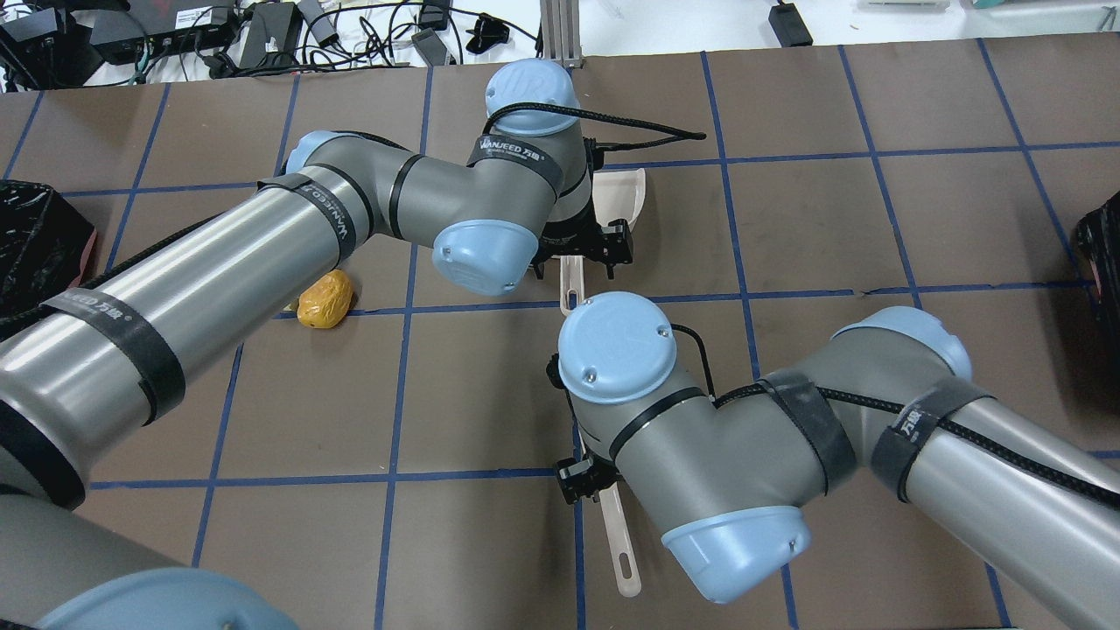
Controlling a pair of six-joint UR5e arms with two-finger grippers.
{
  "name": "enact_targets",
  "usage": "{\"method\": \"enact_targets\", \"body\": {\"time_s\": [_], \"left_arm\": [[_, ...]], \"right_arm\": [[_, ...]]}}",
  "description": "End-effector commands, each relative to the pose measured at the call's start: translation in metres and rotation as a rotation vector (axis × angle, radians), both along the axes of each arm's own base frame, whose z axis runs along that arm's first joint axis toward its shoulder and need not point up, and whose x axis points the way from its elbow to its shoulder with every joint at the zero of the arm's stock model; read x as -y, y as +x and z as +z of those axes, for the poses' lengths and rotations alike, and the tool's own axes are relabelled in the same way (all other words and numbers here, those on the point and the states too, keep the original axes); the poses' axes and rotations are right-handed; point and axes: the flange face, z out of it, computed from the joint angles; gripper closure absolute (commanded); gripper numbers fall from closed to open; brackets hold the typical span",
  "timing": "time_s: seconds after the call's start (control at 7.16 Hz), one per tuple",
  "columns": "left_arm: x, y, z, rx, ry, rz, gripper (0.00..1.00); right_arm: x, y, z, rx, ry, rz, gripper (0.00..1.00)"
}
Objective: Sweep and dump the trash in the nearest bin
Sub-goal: 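Grasp the dustpan handle with the left gripper while the right grasps the brush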
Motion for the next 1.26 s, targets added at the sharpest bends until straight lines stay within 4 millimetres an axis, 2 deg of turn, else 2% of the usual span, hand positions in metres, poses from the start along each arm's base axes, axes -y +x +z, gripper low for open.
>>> {"method": "enact_targets", "body": {"time_s": [0.0,0.14,0.42,0.56,0.7,0.84,0.98,1.12], "left_arm": [[-0.005,0.001,-0.012,0.019,0.047,-0.003,0.16],[-0.008,0.001,-0.012,0.024,0.064,-0.005,0.39],[-0.011,0.002,-0.016,0.036,0.097,-0.005,0.72],[-0.011,0.002,-0.015,0.035,0.096,-0.005,1.0],[-0.01,-0.002,-0.009,0.003,0.097,-0.004,1.0],[-0.011,-0.002,-0.003,-0.001,0.087,-0.004,1.0],[-0.01,0.002,0.016,-0.002,0.053,-0.015,1.0],[0.001,0.013,0.04,0.015,0.006,-0.029,1.0]], "right_arm": [[-0.006,0.008,-0.028,0.017,-0.003,0.003,0.17],[-0.007,0.009,-0.03,0.012,0.002,-0.006,0.18],[-0.02,0.017,-0.034,0.005,0.008,-0.003,0.21],[-0.03,0.012,-0.043,-0.008,0.025,-0.008,0.24],[-0.034,0.01,-0.047,-0.012,0.027,-0.009,0.27],[-0.035,0.009,-0.044,-0.009,0.019,-0.012,0.41],[-0.034,0.01,-0.044,-0.009,0.017,-0.024,0.63],[-0.033,0.011,-0.042,-0.006,0.013,-0.034,0.79]]}}
